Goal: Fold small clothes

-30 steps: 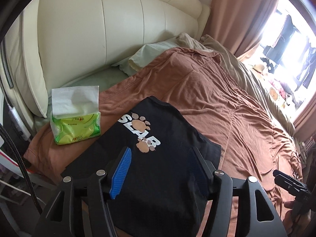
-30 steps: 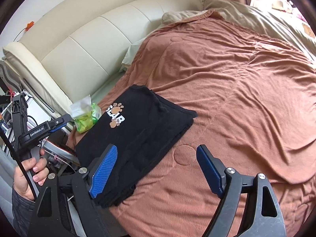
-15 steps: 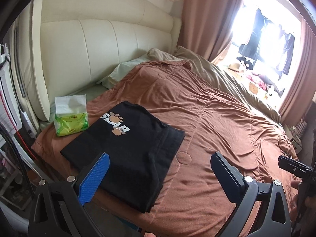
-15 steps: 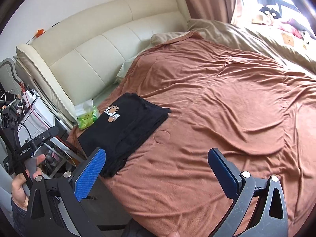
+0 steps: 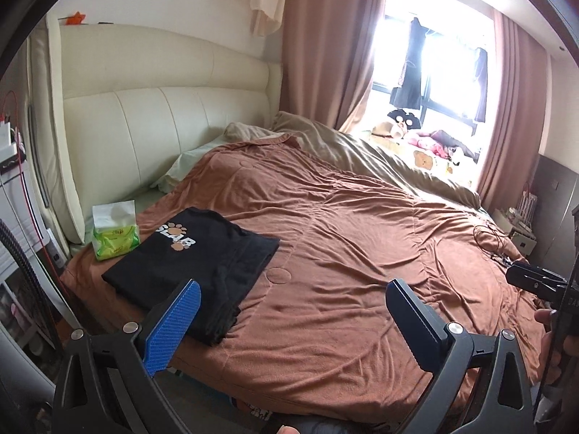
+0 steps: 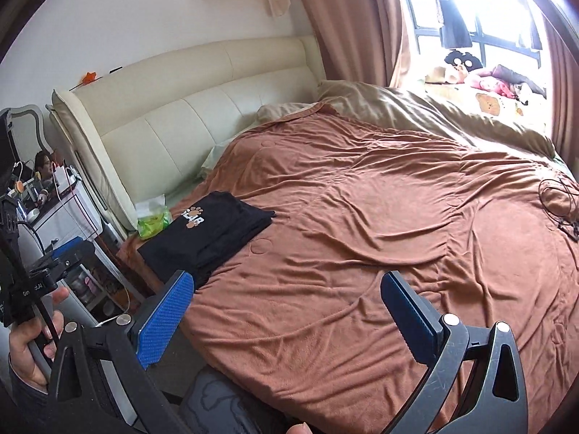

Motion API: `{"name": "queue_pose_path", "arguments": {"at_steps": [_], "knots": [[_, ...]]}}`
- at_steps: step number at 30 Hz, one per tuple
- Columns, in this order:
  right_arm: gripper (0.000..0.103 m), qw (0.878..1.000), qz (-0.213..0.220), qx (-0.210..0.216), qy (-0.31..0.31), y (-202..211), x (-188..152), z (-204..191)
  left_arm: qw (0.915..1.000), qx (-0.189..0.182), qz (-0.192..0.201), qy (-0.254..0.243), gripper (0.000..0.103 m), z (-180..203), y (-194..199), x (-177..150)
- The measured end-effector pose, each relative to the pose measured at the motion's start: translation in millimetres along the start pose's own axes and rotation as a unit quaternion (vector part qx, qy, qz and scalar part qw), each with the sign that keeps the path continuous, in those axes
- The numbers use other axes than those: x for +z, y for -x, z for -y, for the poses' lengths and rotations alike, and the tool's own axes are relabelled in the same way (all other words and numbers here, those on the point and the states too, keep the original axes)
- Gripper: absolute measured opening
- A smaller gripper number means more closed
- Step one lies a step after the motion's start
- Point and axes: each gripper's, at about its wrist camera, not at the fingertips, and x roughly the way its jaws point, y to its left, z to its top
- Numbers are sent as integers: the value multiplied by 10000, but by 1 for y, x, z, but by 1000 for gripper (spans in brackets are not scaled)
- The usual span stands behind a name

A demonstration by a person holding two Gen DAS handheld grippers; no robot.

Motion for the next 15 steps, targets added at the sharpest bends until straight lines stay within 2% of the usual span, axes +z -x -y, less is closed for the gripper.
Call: {"name": "queue_pose_path", "arguments": {"at_steps": [3, 15], "knots": [[103, 9996, 78, -246, 80, 20, -19, -2, 9999, -10, 104, -33, 103, 10, 16, -9], [103, 9975, 446, -533, 151, 85, -70, -12, 9984, -33, 448, -353, 103, 33, 71, -41]]}}
